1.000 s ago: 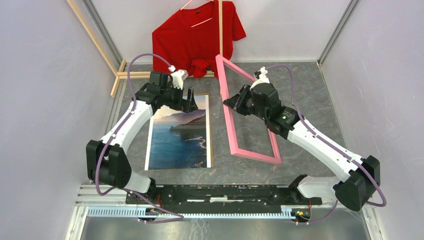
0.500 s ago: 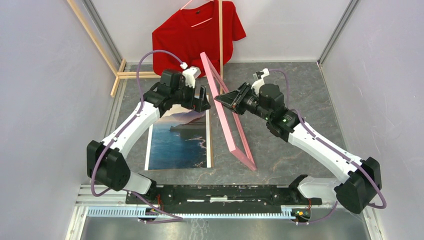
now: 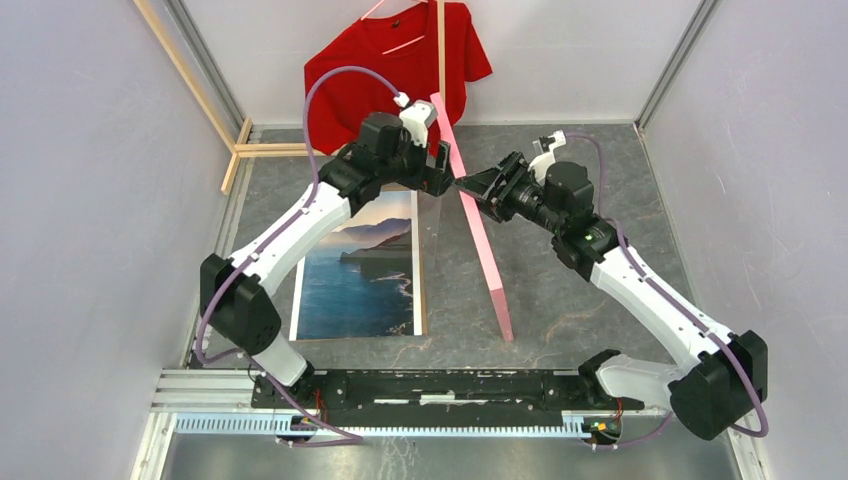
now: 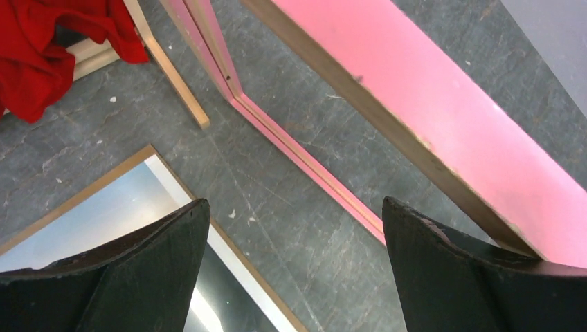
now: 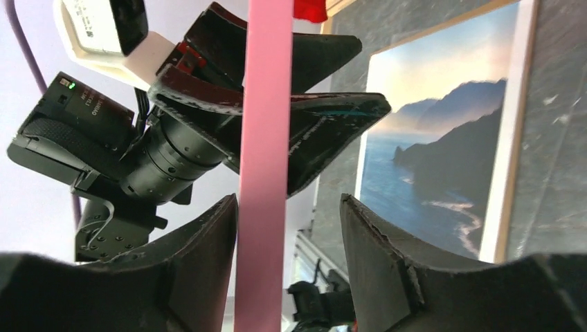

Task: Put the photo into the frame
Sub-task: Turn over the photo frame at the center of the board.

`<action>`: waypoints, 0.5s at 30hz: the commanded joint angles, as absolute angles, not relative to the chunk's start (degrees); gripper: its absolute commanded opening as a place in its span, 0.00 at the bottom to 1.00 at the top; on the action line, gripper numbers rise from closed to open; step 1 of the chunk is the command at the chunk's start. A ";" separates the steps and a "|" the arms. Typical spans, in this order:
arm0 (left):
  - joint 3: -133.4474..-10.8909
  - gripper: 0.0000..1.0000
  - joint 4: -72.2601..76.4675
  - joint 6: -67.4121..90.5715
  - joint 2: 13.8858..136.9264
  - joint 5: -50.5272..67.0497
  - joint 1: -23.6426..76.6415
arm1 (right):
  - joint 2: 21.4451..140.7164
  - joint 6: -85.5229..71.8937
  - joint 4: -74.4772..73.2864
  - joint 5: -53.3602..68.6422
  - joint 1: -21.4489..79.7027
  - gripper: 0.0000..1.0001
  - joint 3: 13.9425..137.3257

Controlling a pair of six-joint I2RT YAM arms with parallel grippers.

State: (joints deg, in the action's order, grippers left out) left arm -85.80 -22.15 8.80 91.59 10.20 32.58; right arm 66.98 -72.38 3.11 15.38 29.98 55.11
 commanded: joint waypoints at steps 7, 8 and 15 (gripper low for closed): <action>-97.73 1.00 -21.19 8.37 99.33 5.48 35.79 | 71.16 -44.74 -21.72 13.93 26.78 0.62 73.55; -98.28 1.00 -21.19 8.15 99.92 5.22 36.02 | 71.33 -42.57 -23.56 13.40 26.43 0.62 74.42; -99.03 1.00 -21.90 7.27 102.53 4.85 36.69 | 72.25 -31.44 -34.36 5.99 26.04 0.49 81.35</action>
State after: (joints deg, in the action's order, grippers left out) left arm -97.06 -22.24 8.82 101.45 6.00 36.21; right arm 71.53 -41.45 -26.11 11.92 26.17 76.25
